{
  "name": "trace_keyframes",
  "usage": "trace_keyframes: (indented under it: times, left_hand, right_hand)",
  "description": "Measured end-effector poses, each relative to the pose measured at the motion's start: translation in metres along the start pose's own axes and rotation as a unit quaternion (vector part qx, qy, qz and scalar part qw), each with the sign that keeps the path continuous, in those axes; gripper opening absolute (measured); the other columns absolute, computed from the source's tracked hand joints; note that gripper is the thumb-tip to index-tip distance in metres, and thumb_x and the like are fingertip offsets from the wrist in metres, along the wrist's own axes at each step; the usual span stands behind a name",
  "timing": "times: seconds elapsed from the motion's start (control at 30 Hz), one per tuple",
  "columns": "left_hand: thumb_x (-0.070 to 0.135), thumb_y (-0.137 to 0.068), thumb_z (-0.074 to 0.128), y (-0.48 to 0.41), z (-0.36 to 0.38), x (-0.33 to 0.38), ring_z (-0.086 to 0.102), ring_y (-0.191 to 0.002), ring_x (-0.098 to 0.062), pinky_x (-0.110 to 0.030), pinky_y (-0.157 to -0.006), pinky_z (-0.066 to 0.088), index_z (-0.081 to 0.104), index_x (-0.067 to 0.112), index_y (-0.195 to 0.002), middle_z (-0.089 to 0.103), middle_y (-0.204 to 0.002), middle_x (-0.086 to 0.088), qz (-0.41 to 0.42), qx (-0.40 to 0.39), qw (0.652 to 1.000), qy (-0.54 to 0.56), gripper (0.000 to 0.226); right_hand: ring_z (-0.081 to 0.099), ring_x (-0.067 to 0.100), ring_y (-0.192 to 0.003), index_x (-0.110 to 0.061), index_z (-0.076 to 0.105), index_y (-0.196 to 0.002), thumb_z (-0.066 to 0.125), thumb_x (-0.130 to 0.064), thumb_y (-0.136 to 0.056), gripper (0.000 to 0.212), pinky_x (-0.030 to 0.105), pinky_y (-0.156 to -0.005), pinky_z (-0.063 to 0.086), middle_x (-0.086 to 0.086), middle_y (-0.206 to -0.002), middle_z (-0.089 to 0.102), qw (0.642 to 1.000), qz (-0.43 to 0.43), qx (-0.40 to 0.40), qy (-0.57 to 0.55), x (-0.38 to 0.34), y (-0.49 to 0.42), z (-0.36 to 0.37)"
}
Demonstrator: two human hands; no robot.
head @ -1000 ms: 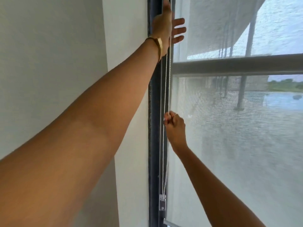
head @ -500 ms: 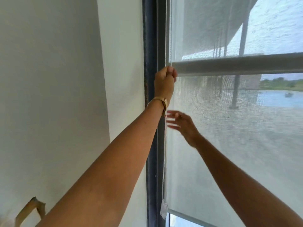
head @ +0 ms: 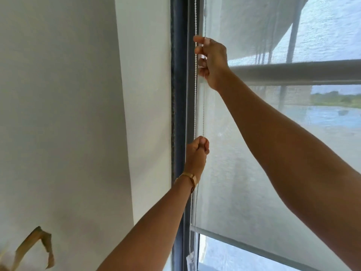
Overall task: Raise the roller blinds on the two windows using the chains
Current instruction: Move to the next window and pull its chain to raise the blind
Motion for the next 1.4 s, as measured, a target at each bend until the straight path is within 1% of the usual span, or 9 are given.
trace_keyframes:
  times: [0.17, 0.27, 0.37, 0.57, 0.73, 0.83, 1.0, 1.2, 1.4]
  left_hand:
    - [0.003, -0.096, 0.03, 0.008, -0.007, -0.021, 0.039, -0.042, -0.006, -0.015, -0.039, 0.031, 0.052, 0.017, -0.065, 0.049, -0.055, 0.0, -0.093, -0.077, 0.993, 0.0, 0.04]
    - [0.033, -0.102, 0.027, -0.003, -0.019, -0.022, 0.063, -0.064, -0.015, -0.025, -0.061, 0.054, 0.062, 0.014, -0.083, 0.067, -0.076, -0.003, -0.117, -0.091, 0.989, -0.013, 0.045]
    - [0.047, -0.099, 0.018, -0.033, -0.027, 0.003, 0.067, -0.086, -0.021, -0.032, -0.081, 0.054, 0.063, 0.009, -0.104, 0.069, -0.1, -0.01, -0.095, -0.076, 0.992, 0.008, 0.059]
    - [0.047, -0.1, 0.016, -0.102, -0.02, 0.098, 0.066, -0.088, -0.023, -0.037, -0.083, 0.054, 0.056, 0.003, -0.12, 0.067, -0.103, -0.012, 0.01, -0.071, 0.997, 0.039, 0.062]
    - [0.032, -0.102, 0.027, -0.131, 0.001, 0.166, 0.06, -0.061, -0.016, -0.029, -0.058, 0.053, 0.055, 0.008, -0.114, 0.064, -0.084, -0.008, 0.052, -0.061, 0.994, 0.076, 0.038]
    - [0.011, -0.099, 0.029, -0.135, 0.008, 0.178, 0.035, -0.046, -0.008, -0.019, -0.039, 0.031, 0.062, 0.006, -0.106, 0.045, -0.061, 0.0, 0.06, 0.011, 0.996, 0.062, 0.035]
    - [0.001, -0.09, 0.028, -0.118, 0.007, 0.148, 0.03, -0.046, -0.008, -0.021, -0.044, 0.024, 0.045, 0.018, -0.061, 0.036, -0.055, 0.003, 0.112, 0.051, 0.992, 0.031, 0.037]
    - [-0.004, -0.09, 0.026, -0.093, 0.005, 0.101, 0.028, -0.045, -0.007, -0.015, -0.04, 0.024, 0.04, 0.019, -0.059, 0.035, -0.055, 0.003, 0.13, 0.03, 0.99, 0.042, 0.042]
    - [0.003, -0.094, 0.033, -0.079, -0.005, 0.051, 0.046, -0.055, -0.011, -0.022, -0.053, 0.041, 0.049, 0.018, -0.064, 0.048, -0.062, -0.002, 0.086, 0.048, 0.995, 0.013, 0.037]
  right_hand:
    - [0.026, 0.005, -0.04, -0.017, 0.043, -0.067, 0.019, 0.0, -0.091, 0.038, 0.019, -0.037, 0.018, -0.005, -0.052, 0.038, 0.997, -0.058, -0.026, 0.033, 0.032, 0.012, -0.011]
    - [0.025, 0.005, -0.042, -0.018, 0.042, -0.067, 0.019, 0.0, -0.089, 0.036, 0.019, -0.037, 0.017, -0.004, -0.054, 0.036, 0.998, -0.061, -0.025, 0.022, 0.044, 0.024, -0.021]
    - [0.029, 0.004, -0.04, -0.016, 0.044, -0.068, 0.023, 0.002, -0.088, 0.034, 0.017, -0.036, 0.022, -0.004, -0.054, 0.037, 0.997, -0.06, -0.011, 0.042, 0.063, 0.036, -0.028]
    - [0.037, 0.002, -0.042, -0.01, 0.044, -0.073, 0.027, 0.002, -0.092, 0.028, 0.014, -0.038, 0.03, -0.001, -0.058, 0.04, 0.998, -0.036, 0.003, 0.058, 0.113, 0.075, -0.039]
    - [0.028, 0.006, -0.044, -0.015, 0.041, -0.068, 0.026, 0.003, -0.089, 0.032, 0.016, -0.037, 0.022, -0.002, -0.056, 0.035, 0.998, 0.022, -0.01, 0.052, 0.158, 0.109, -0.043]
    - [0.027, 0.004, -0.042, -0.019, 0.038, -0.064, 0.03, -0.005, -0.098, 0.038, 0.015, -0.037, 0.021, -0.005, -0.054, 0.034, 0.997, 0.044, -0.022, 0.058, 0.18, 0.128, -0.045]
    - [0.032, 0.003, -0.044, -0.014, 0.045, -0.069, 0.031, -0.014, -0.101, 0.035, 0.013, -0.04, 0.026, -0.001, -0.056, 0.037, 0.993, 0.071, -0.05, 0.08, 0.208, 0.15, -0.061]
    - [0.069, 0.019, -0.069, -0.015, 0.067, -0.087, 0.02, -0.065, -0.081, 0.069, 0.028, -0.063, 0.055, 0.003, -0.077, 0.072, 0.969, 0.216, -0.078, 0.092, 0.22, 0.145, -0.077]
    - [0.064, 0.02, -0.097, -0.009, 0.063, -0.105, 0.003, -0.052, -0.096, 0.075, 0.029, -0.082, 0.051, 0.003, -0.1, 0.068, 0.988, 0.111, -0.071, 0.083, 0.148, 0.078, -0.065]
Point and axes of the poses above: each hand's wrist, its own y-axis away from the middle knuckle, its own z-axis out of the palm, x = y × z, the point moved 3 cm from there along -y, towards the middle knuckle
